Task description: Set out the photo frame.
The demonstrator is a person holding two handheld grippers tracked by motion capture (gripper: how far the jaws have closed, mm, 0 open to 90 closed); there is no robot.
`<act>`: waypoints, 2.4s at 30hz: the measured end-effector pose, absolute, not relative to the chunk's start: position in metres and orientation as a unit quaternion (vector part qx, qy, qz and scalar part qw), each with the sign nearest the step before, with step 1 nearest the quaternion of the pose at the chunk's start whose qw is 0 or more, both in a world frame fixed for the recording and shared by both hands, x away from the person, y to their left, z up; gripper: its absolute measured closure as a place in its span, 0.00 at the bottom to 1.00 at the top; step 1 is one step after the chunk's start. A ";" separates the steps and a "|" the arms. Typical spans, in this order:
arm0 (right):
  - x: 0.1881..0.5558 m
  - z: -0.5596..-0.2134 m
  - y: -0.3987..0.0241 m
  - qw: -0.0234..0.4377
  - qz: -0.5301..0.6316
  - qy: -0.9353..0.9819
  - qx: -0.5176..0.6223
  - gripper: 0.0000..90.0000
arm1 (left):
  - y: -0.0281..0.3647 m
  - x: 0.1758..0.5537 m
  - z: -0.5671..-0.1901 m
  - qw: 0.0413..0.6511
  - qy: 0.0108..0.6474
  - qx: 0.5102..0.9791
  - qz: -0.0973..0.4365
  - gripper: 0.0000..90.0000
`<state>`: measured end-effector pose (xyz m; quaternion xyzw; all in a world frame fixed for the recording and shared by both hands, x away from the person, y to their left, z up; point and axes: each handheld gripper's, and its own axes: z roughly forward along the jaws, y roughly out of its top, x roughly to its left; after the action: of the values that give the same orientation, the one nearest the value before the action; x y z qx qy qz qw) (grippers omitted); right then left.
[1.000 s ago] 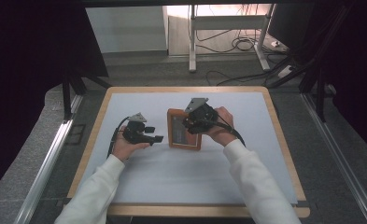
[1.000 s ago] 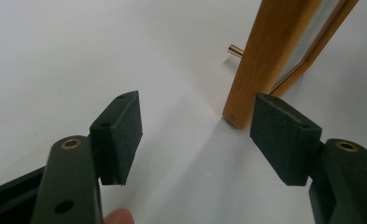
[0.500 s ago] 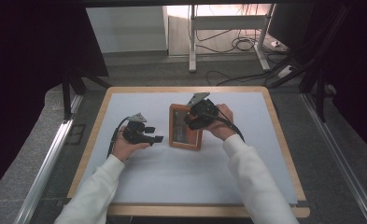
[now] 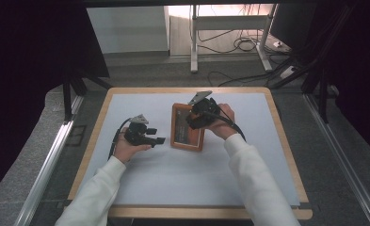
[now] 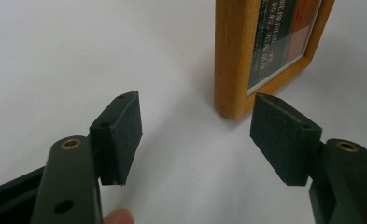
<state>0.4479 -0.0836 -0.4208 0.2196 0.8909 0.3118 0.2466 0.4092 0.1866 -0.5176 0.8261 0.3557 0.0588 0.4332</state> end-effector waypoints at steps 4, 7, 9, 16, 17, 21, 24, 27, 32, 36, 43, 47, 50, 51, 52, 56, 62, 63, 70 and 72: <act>0.448 -0.418 -0.085 0.249 0.317 0.887 0.227 0.23 | 0.187 0.409 -0.517 0.433 0.355 0.826 0.059 0.37; 0.446 -0.417 -0.087 0.247 0.316 0.885 0.236 0.21 | 0.187 0.409 -0.517 0.433 0.356 0.826 0.060 0.37; 0.445 -0.415 -0.090 0.250 0.323 0.880 0.241 0.20 | 0.187 0.409 -0.517 0.433 0.356 0.826 0.060 0.37; 0.433 -0.404 -0.105 0.258 0.340 0.869 0.248 0.20 | 0.186 0.408 -0.518 0.429 0.355 0.828 0.063 0.37; 0.431 -0.402 -0.108 0.260 0.345 0.866 0.251 0.20 | 0.185 0.408 -0.518 0.428 0.355 0.829 0.064 0.37; 0.422 -0.397 -0.121 0.260 0.359 0.859 0.258 0.19 | 0.185 0.408 -0.518 0.427 0.354 0.829 0.065 0.37; 0.415 -0.396 -0.132 0.257 0.370 0.853 0.262 0.19 | 0.185 0.407 -0.518 0.429 0.356 0.828 0.063 0.37; 0.408 -0.397 -0.142 0.255 0.378 0.850 0.265 0.19 | 0.184 0.407 -0.518 0.428 0.356 0.829 0.063 0.37; 0.395 -0.401 -0.157 0.251 0.385 0.845 0.272 0.19 | 0.183 0.407 -0.518 0.427 0.356 0.829 0.063 0.37; 0.385 -0.408 -0.167 0.245 0.392 0.842 0.278 0.19 | 0.182 0.406 -0.518 0.425 0.354 0.830 0.067 0.38; 0.361 -0.429 -0.186 0.236 0.402 0.839 0.280 0.19 | 0.181 0.406 -0.518 0.422 0.357 0.830 0.069 0.46; 0.351 -0.440 -0.195 0.228 0.407 0.837 0.286 0.19 | 0.178 0.405 -0.519 0.419 0.356 0.832 0.066 0.45; 0.345 -0.447 -0.200 0.221 0.410 0.836 0.291 0.19 | 0.176 0.405 -0.519 0.419 0.357 0.833 0.066 0.44; 0.344 -0.449 -0.201 0.218 0.412 0.835 0.293 0.19 | 0.176 0.405 -0.520 0.419 0.357 0.832 0.066 0.44; 0.343 -0.451 -0.202 0.215 0.414 0.834 0.295 0.19 | 0.176 0.405 -0.520 0.419 0.357 0.832 0.066 0.44; 0.340 -0.461 -0.206 0.205 0.415 0.833 0.304 0.19 | 0.176 0.405 -0.520 0.419 0.357 0.832 0.067 0.48; 0.339 -0.471 -0.209 0.199 0.406 0.836 0.310 0.19 | 0.170 0.402 -0.519 0.415 0.348 0.837 0.080 0.81; 0.339 -0.473 -0.209 0.199 0.404 0.837 0.310 0.19 | 0.169 0.402 -0.519 0.414 0.347 0.838 0.081 0.86; 0.338 -0.480 -0.210 0.194 0.398 0.840 0.312 0.19 | 0.158 0.405 -0.521 0.402 0.347 0.844 0.080 0.99; 0.337 -0.480 -0.210 0.192 0.399 0.840 0.313 0.19 | 0.156 0.405 -0.521 0.401 0.347 0.844 0.078 1.00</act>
<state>0.3372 -0.2100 -0.4805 0.3135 0.8401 0.3987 0.1925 0.4054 0.1562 -0.5209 0.8443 0.3470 0.0783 0.4008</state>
